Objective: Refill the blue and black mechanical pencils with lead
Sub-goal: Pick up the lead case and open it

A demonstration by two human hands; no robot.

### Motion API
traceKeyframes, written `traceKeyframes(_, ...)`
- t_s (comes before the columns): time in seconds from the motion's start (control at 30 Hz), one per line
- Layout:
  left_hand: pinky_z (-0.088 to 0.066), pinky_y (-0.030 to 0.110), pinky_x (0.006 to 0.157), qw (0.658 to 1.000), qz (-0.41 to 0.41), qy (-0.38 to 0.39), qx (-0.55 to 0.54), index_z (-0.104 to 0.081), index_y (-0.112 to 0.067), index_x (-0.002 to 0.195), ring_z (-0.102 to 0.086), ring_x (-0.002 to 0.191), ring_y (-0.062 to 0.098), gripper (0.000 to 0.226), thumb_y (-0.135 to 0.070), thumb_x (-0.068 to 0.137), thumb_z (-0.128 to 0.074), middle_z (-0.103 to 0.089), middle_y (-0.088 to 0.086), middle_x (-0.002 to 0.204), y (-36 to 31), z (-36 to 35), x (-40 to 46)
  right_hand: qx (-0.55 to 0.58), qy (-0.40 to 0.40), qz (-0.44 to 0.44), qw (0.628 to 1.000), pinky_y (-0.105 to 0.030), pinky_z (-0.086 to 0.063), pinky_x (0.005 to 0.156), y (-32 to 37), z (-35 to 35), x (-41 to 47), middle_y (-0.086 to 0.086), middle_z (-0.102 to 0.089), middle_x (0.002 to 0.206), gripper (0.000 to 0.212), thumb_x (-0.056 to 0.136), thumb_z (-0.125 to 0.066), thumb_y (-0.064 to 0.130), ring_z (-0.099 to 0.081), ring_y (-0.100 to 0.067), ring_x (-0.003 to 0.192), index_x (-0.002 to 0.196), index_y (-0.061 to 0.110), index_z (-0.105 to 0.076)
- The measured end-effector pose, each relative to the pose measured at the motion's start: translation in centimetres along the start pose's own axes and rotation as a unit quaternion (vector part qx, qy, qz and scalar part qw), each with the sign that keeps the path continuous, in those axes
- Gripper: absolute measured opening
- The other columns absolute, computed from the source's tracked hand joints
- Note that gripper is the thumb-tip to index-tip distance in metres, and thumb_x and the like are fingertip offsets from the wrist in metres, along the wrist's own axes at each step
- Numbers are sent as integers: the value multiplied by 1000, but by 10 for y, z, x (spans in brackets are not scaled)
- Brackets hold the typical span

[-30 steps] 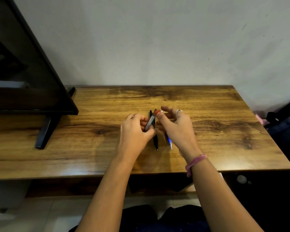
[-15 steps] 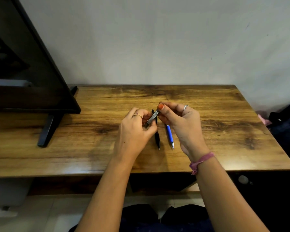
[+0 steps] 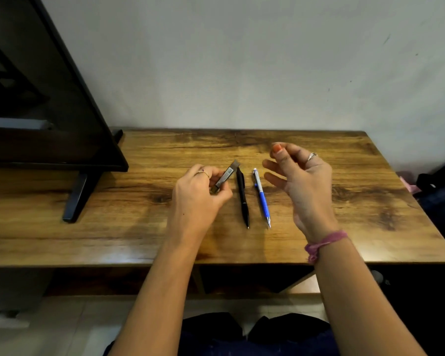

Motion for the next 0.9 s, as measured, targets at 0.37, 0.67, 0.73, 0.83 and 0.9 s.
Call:
traceKeyframes(0.37,-41,4,69,998,66,-5,-2,-65,-14,101,-53,81,4,20,-14,81,-69,-52,-10,97,8,1,4,-567,207,49,795,-19,-46,76,-42,-34,-19,0,-72,95,13,85,-70,22,-65,-14,89,96,23,-75)
traceKeyframes(0.67,-49,6,72,997,53,-24,-42,-66,-15,101,-55,80,-4,26,-6,77,-69,-59,-8,97,11,9,6,-589,242,45,770,-23,-45,79,-45,-36,-19,-5,-70,96,15,88,-65,19,-63,-20,93,96,17,-77)
traceKeyframes(0.73,-51,9,73,998,49,-14,-40,-67,-16,99,-56,80,-2,24,-6,77,-69,-57,-9,96,9,10,7,-565,228,39,792,-18,-38,68,-41,-30,-14,-2,-69,88,15,89,-64,20,-61,-17,84,96,14,-76)
traceKeyframes(0.83,-51,18,81,999,44,8,-24,-67,-17,100,-56,88,6,23,-8,79,-69,-55,-10,98,6,13,7,-440,153,-25,884,-17,-40,59,-33,-14,-5,5,-64,72,15,93,-61,16,-56,-7,65,99,11,-74)
traceKeyframes(0.9,-48,25,86,999,29,25,3,-67,-20,99,-55,93,10,22,-9,80,-68,-55,-10,99,4,16,8,-234,108,-132,957,-22,-54,65,-33,-8,-6,1,-69,78,17,95,-56,7,-63,-6,66,104,5,-70)
Point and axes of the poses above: each hand's wrist, its own x-axis towards the middle knuckle, its own z-axis out of the back of the hand, y = z × x, the point moved 3 cm from there along x, towards the middle knuckle
